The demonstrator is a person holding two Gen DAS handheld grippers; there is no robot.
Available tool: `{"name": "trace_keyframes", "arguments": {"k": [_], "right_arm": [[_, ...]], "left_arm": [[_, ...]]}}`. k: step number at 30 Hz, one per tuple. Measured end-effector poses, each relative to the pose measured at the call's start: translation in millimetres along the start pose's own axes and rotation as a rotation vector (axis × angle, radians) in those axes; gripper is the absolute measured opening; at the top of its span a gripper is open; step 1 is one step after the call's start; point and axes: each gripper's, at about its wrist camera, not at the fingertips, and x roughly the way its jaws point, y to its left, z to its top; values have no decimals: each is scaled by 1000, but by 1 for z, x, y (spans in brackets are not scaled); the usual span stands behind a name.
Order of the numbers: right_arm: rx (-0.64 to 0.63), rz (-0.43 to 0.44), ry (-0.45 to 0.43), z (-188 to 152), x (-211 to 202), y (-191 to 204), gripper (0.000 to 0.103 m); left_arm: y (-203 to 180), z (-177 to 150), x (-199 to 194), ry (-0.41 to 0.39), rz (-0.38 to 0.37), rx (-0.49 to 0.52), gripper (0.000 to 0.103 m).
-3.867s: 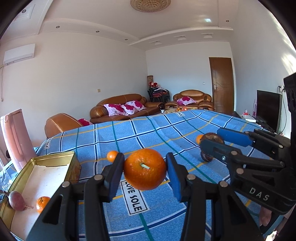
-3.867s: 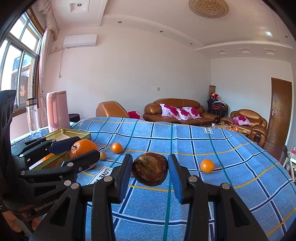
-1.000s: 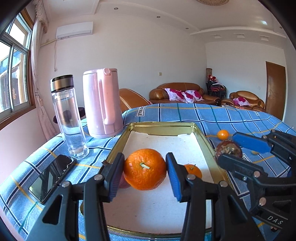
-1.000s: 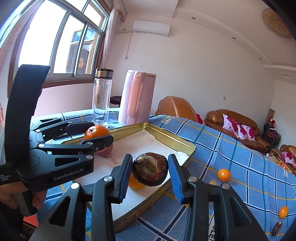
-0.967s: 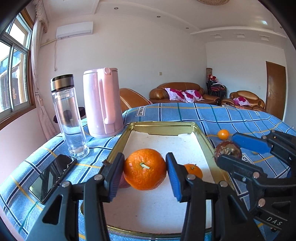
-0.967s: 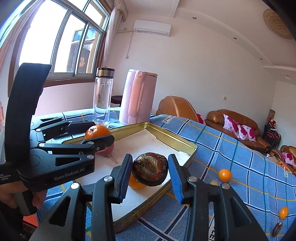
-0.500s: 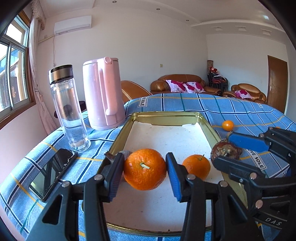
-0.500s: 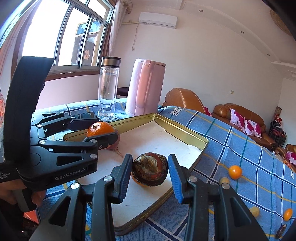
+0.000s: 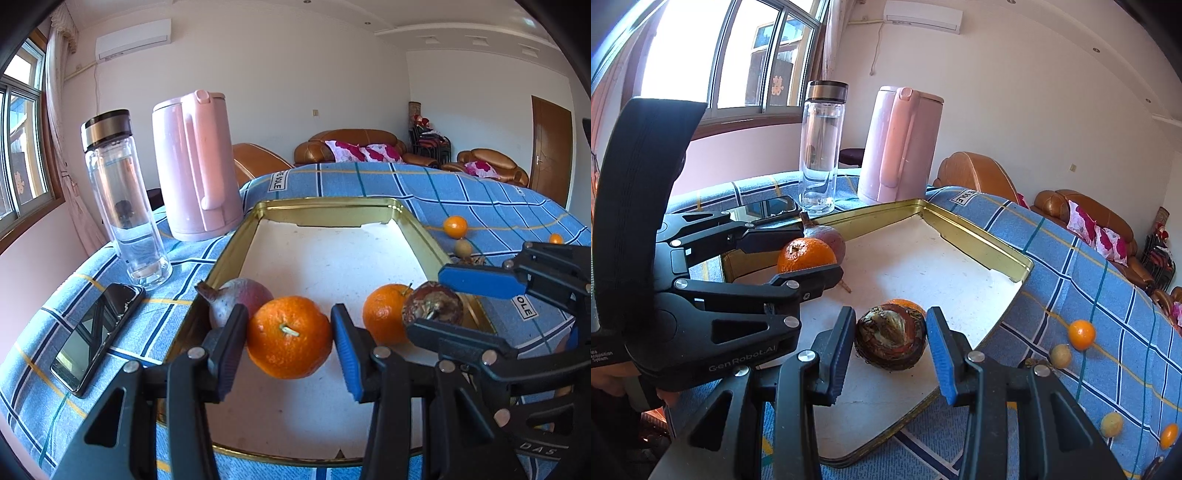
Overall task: Organize fruits
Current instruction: 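Lower the mandarin into the tray and open the left tool while the right tool releases the brown fruit there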
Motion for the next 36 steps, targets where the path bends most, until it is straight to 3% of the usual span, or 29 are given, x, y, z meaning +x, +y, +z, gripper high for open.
{"name": "trace_keyframes", "arguments": {"k": [13,15,18,27,36], "right_arm": [[-24,15,41,0,8,5,45],[-12,3,32,0,6,3,52],[16,-6,7,-2,-1,-4,63],[85,-110,-46,-18,-38,-47,63],[234,-321,-44,-44,-77,-123,63]], "left_arm": [[0,-2,1,2,12,3,52],[3,-2,-2,-10,24,-16,69],[6,2,-10,-41,31,-42,82],[-21,22,-33,-118,-34,-34,86],[-106,42,-34,-124,-156,108,86]]}}
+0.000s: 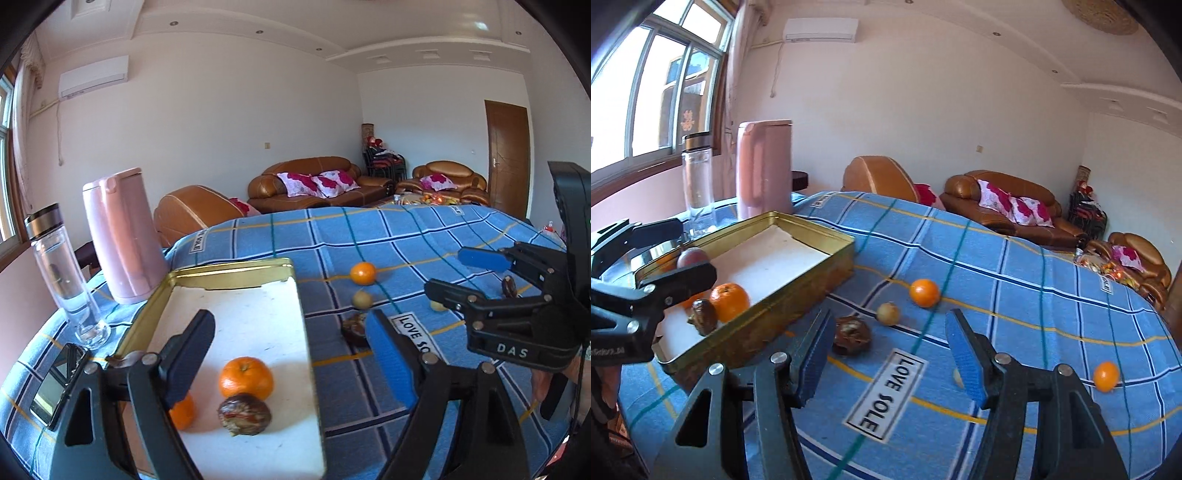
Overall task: Organize fruits
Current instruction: 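Lower the mandarin into the tray and open the left tool while the right tool releases the brown fruit there, then grasp a brown round fruit with the left tool while the right tool grasps a tan round fruit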
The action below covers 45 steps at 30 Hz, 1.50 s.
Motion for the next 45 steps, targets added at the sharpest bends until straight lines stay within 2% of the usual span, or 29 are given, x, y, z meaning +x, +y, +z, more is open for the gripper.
{"name": "trace_keyframes", "arguments": {"k": [5,8,14,17,20,21,23,28,33,35,41,43,45], "right_arm": [[50,-78,50,-6,14,-32,63],[71,-99,84,-10,24,-47,57],[115,-96,154,-17,42,-67,52],[124,-84,159,-18,42,-69,52],[114,-74,188,-19,48,-68,52],[114,-71,204,-19,51,-68,52],[116,-65,224,-20,56,-69,52],[149,-50,243,-22,59,-75,52],[165,-47,248,-22,60,-77,52],[159,-51,253,-22,60,-76,52],[113,-46,304,-23,71,-67,51],[111,-41,331,-25,77,-67,46],[115,-30,353,-26,81,-68,37]], "left_arm": [[-39,12,26,45,-66,39,86],[-55,15,46,89,-88,50,86],[-72,13,87,229,-159,54,80],[-76,9,101,277,-157,62,76],[-80,5,113,323,-156,70,66],[-83,4,116,335,-155,74,67],[-85,4,120,333,-122,84,69],[-80,4,130,360,-114,55,76],[-72,4,129,356,-140,37,75],[-65,5,131,357,-168,0,75],[-63,4,133,368,-141,0,66],[-62,5,131,356,-139,0,53],[-64,4,128,349,-144,16,50]]}}
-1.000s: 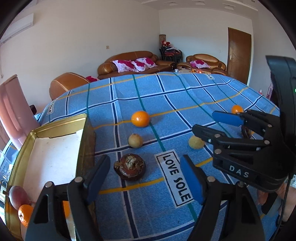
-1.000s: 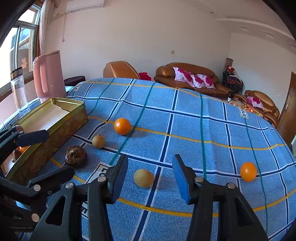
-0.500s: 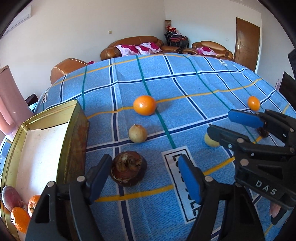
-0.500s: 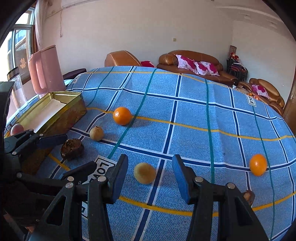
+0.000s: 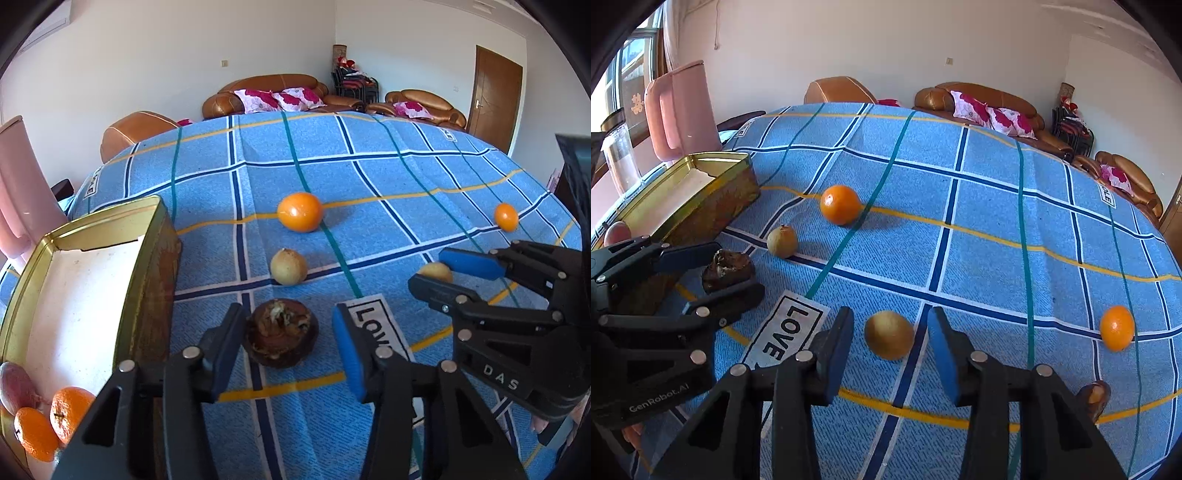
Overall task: Organize fruits
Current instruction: 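Grasp a brown round fruit with the left tool while the right tool grasps a tan round fruit, then lift and carry the brown fruit and tan fruit toward the gold tray with both tools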
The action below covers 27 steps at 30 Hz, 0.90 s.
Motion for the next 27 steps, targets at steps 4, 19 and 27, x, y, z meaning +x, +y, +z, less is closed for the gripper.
{"name": "trace_keyframes", "arguments": {"k": [4,19,27], "right_arm": [[-5,7,19,-1,3,2,31],[41,45,18,-2,3,-7,30],[44,63,-31,-3,-7,-9,30]], "left_arm": [[-5,-2,-4,-13,-15,33,50],[-2,-2,12,73,-30,18,59],[-3,-3,7,50,-58,20,50]]}}
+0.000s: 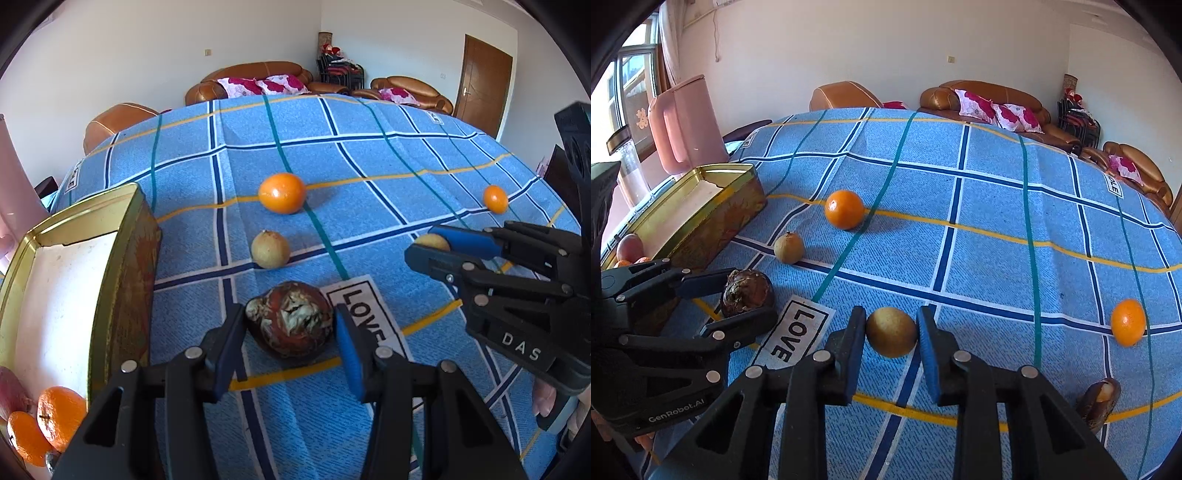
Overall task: Organize fruits
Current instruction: 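Lift and carry the brown fruit and tan fruit toward the gold tray with both tools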
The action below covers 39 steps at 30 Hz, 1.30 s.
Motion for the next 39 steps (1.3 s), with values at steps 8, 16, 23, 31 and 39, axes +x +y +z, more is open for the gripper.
{"name": "trace_keyframes", "arguments": {"k": [8,16,23,31,39], "right_arm": [[-21,3,-69,-1,-13,4,30],[-62,6,-165,-2,-31,11,30],[-87,23,-211,-5,-39,14,30],[-116,22,-260,-7,-46,20,30],[-139,4,-329,-12,-58,24,30]], "left_arm": [[2,-1,-18,-89,3,-2,50],[5,-4,-33,-171,27,-17,50],[6,-7,-47,-246,54,-24,50],[6,-11,-61,-323,75,-30,50],[3,-17,-72,-385,93,-26,50]]}}
